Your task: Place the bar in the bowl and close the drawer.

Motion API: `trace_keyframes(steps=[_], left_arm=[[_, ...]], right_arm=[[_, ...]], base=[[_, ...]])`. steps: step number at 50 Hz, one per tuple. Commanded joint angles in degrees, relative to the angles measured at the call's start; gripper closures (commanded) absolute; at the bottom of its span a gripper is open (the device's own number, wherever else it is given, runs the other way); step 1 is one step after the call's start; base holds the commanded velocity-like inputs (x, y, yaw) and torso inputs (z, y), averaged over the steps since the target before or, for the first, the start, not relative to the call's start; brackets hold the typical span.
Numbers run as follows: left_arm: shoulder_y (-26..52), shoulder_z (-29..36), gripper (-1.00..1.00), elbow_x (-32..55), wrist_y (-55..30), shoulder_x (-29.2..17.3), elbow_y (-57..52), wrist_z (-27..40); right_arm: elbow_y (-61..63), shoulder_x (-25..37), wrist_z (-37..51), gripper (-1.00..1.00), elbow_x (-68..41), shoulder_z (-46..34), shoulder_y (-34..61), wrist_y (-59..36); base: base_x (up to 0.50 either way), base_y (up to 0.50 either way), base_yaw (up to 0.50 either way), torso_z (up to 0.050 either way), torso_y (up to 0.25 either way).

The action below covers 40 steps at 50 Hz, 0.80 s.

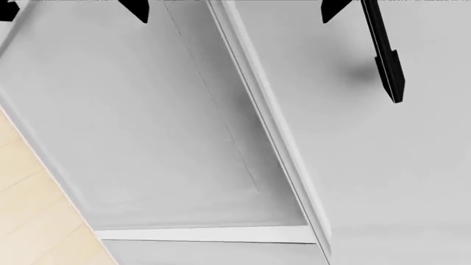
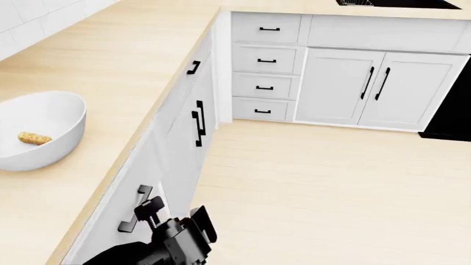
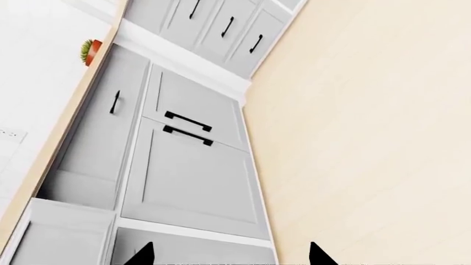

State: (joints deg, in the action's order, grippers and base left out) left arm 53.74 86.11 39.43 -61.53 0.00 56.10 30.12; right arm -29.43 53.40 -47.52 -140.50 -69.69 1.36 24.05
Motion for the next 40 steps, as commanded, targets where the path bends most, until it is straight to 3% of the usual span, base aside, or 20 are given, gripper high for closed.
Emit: trace_keyframes(steps=[1, 40], left_arm=[[0.5, -0.1, -1.00, -1.7, 2.4, 0.0, 5.3, -3.0], [1.3, -2.2, -1.00, -5.1, 5.1, 0.0, 12.9, -6.9]], right_arm=[[-0.7, -0.6, 0.4, -1.00, 0.6, -0.1, 0.4, -0.5], [0.7, -0.2, 1.0, -1.00, 1.4, 0.7, -0.6, 0.5]], base=[[0.00, 0.00, 0.00, 0.000, 0.000], [0.00, 0.00, 0.00, 0.000, 0.000]])
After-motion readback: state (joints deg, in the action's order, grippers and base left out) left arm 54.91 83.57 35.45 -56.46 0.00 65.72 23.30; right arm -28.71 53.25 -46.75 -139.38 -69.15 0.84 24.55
